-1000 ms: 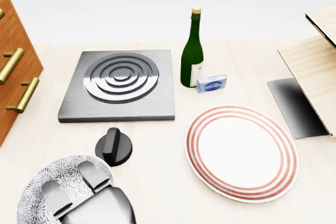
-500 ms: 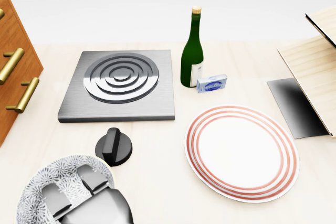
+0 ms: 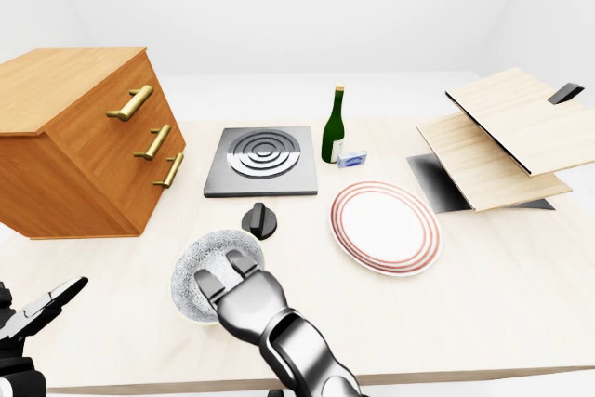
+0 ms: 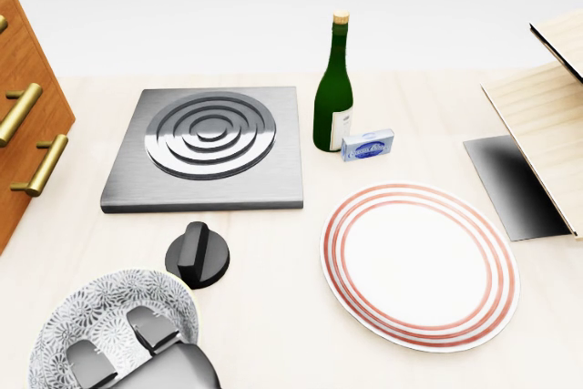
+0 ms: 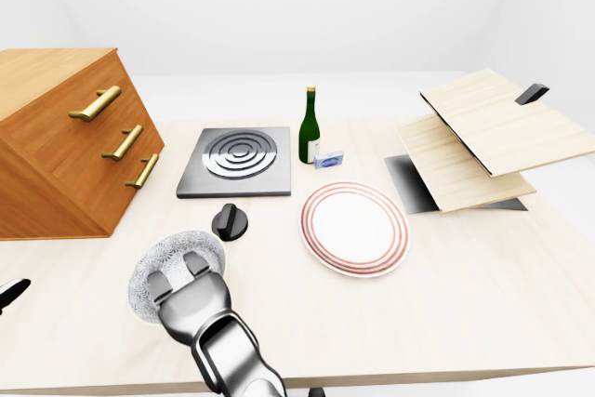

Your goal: Pick up the akita bowl and put it on the plate.

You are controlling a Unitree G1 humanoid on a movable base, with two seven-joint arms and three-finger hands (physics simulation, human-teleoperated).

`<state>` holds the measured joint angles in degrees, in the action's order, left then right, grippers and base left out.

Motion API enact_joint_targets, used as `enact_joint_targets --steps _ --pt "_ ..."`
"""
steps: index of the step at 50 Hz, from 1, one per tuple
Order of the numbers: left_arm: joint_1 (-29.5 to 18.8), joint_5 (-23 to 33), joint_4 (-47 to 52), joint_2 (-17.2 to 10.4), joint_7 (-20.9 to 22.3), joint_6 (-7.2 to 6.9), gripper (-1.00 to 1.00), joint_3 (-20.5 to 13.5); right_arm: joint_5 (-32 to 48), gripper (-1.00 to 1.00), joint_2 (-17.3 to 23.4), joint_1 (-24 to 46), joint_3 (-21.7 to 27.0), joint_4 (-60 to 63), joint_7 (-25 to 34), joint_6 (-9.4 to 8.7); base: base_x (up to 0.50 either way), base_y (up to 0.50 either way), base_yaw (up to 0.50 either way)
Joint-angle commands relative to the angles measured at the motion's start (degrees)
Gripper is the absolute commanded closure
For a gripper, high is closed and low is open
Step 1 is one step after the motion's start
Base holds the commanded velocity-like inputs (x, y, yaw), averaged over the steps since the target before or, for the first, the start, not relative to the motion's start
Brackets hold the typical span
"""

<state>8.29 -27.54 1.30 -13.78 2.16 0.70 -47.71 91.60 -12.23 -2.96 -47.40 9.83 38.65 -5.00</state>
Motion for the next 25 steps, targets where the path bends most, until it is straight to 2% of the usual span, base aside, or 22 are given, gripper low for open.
enact_joint_targets --steps 1,5,10,11,14,17,25 --pt "0.02 -0.07 0.06 -0.03 -0.03 -0.05 -1.0 0.0 -0.76 -1.0 0.02 -0.04 -0.21 -1.79 -0.36 0.0 0.0 0.0 0.0" --pt "0.09 -0.13 0.64 0.01 -0.19 -0.51 -1.0 -0.11 -1.06 -1.0 -0.27 0.27 0.02 -2.78 -0.77 0.0 0.0 0.0 0.0" --pt "-0.14 0.04 -0.06 0.01 -0.03 0.05 -1.0 0.04 -0.62 -1.0 -0.66 0.84 0.31 -2.92 0.16 0.0 0.0 0.0 0.0" --pt "0.06 -0.15 0.55 0.0 -0.19 -0.43 -1.0 -0.06 -0.72 -1.0 -0.79 1.17 0.7 -3.38 0.09 0.0 0.0 0.0 0.0" --pt "-0.29 0.13 -0.43 -0.04 -0.04 0.3 -1.0 0.13 -0.41 -0.99 -1.03 1.36 0.9 -3.44 0.69 0.0 0.0 0.0 0.0" --pt "-0.2 0.0 -0.56 -0.12 -0.08 0.41 -1.0 0.2 -0.04 -1.0 -1.48 1.88 1.24 -3.85 1.35 0.0 0.0 0.0 0.0" --pt "0.02 -0.18 0.2 -0.07 -0.14 -0.28 -1.0 -0.03 0.74 -1.0 -2.63 2.92 2.06 -4.85 1.35 0.0 0.0 0.0 0.0"
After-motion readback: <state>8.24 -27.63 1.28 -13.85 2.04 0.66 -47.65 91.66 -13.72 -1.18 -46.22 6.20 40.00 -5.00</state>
